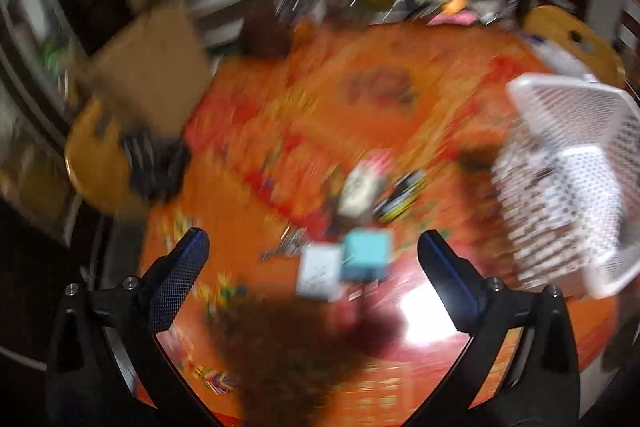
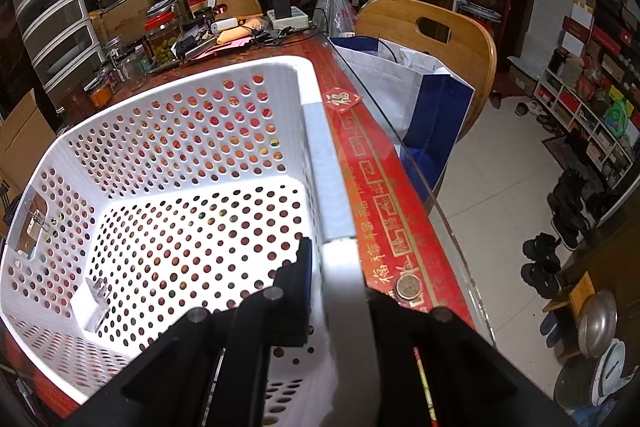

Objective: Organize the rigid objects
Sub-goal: 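Grasp the white multi-plug adapter with the left tool and lift it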

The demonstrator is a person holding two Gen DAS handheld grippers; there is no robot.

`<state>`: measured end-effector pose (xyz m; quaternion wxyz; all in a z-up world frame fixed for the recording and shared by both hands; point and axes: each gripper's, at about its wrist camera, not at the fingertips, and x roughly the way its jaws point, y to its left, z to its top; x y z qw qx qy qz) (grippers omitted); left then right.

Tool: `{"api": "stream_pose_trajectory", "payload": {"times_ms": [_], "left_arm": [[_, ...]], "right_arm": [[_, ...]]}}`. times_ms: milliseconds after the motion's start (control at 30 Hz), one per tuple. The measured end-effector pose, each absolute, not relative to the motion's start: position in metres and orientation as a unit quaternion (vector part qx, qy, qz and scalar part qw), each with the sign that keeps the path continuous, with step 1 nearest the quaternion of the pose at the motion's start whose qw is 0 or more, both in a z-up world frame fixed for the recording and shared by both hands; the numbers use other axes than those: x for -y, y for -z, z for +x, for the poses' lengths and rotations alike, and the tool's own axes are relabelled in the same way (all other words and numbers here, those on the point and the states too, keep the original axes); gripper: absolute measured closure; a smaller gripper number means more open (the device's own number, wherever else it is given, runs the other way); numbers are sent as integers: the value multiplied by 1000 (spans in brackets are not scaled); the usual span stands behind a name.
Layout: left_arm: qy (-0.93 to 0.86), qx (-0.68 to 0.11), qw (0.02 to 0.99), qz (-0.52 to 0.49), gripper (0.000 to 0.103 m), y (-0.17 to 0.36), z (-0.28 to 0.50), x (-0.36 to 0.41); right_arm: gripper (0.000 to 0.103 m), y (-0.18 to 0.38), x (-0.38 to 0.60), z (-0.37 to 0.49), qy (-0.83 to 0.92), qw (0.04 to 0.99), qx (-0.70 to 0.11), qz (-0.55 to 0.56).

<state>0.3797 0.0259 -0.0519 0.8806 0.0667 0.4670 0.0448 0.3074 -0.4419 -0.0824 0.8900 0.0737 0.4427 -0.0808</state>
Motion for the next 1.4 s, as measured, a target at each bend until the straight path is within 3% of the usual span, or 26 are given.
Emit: {"api": "stream_pose_trajectory", "payload": {"times_ms": [167,400,467,533,667,733,1000,1067,1167,1400], "left_arm": [[-58,-506,861,4,5,109,385,-77],[-8,-497,868,4,7,116,378,-70],[-4,-497,867,11,11,120,383,-59],[-5,-501,865,12,26,124,385,-58],[3,-502,865,-13,36,130,388,-65],[4,-502,865,-14,48,130,389,-67],[2,-508,861,0,52,141,393,-63],[3,-512,859,0,57,146,395,-61],[2,-513,858,6,77,150,393,-55],[-50,-490,869,42,77,141,384,-49]], "right_arm": [[98,82,442,308,82,890,-443,73],[98,83,444,307,89,888,-445,77],[98,83,444,308,91,887,-447,76],[98,83,443,308,92,886,-449,75],[98,83,442,308,93,885,-451,72],[98,83,443,308,93,885,-451,73],[98,83,442,308,93,885,-450,73],[98,83,442,308,92,885,-450,72],[98,83,442,308,92,885,-450,72],[98,83,441,308,88,886,-450,72]]}}
